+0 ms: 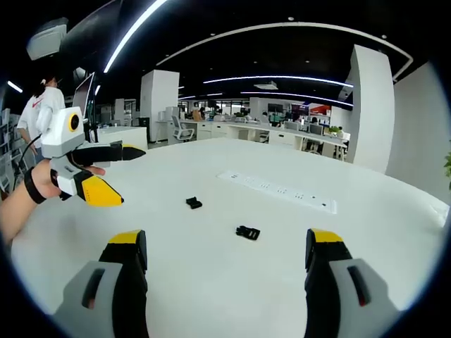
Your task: Snap the two parts of the plastic buckle together until the buckle closes and remains connected.
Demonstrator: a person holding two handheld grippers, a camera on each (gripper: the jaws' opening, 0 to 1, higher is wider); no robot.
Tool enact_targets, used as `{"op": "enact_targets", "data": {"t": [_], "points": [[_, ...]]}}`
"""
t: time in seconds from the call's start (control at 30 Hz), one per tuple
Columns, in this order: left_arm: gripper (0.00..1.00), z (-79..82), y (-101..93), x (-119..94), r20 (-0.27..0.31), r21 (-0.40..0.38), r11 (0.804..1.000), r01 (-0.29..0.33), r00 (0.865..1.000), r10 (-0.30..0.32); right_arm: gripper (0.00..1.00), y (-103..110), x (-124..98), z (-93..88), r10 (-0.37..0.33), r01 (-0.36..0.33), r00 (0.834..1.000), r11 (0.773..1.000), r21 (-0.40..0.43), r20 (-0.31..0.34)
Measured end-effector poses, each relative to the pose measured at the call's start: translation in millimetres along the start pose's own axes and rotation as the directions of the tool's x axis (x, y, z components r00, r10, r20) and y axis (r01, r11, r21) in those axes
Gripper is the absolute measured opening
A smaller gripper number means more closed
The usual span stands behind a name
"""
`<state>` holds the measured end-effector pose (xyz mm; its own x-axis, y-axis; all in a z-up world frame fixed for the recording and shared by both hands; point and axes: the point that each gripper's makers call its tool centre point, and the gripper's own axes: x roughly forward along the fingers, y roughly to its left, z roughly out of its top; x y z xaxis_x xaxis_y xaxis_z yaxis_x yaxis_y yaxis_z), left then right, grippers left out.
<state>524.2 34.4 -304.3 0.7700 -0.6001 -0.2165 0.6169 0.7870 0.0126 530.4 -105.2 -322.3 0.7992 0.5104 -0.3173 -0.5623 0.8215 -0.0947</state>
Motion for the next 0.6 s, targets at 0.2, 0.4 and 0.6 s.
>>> {"op": "enact_targets", "data": {"t": [0.2,0.4,0.6], "points": [[0.95,-1.8,2.2,3.7,-0.008,0.002,1.0,0.001,1.0,-0.001,0.94,-1.4,3.9,0.8,0.003,-0.003,1.0,1.0,-0.004,-0.003],[0.95,-3.4,5.2,6.7,-0.019,0.004,1.0,0.001,1.0,-0.001,0.94,-2.4,7.5,1.4,0.002,-0.002,1.0,1.0,-0.008,-0.004],[0.95,-2.3,7.0,10.6,-0.022,0.008,1.0,0.003,1.0,-0.003,0.94,-3.8,11.0,0.3,0.006,-0.007,1.0,1.0,-0.009,-0.013]]}}
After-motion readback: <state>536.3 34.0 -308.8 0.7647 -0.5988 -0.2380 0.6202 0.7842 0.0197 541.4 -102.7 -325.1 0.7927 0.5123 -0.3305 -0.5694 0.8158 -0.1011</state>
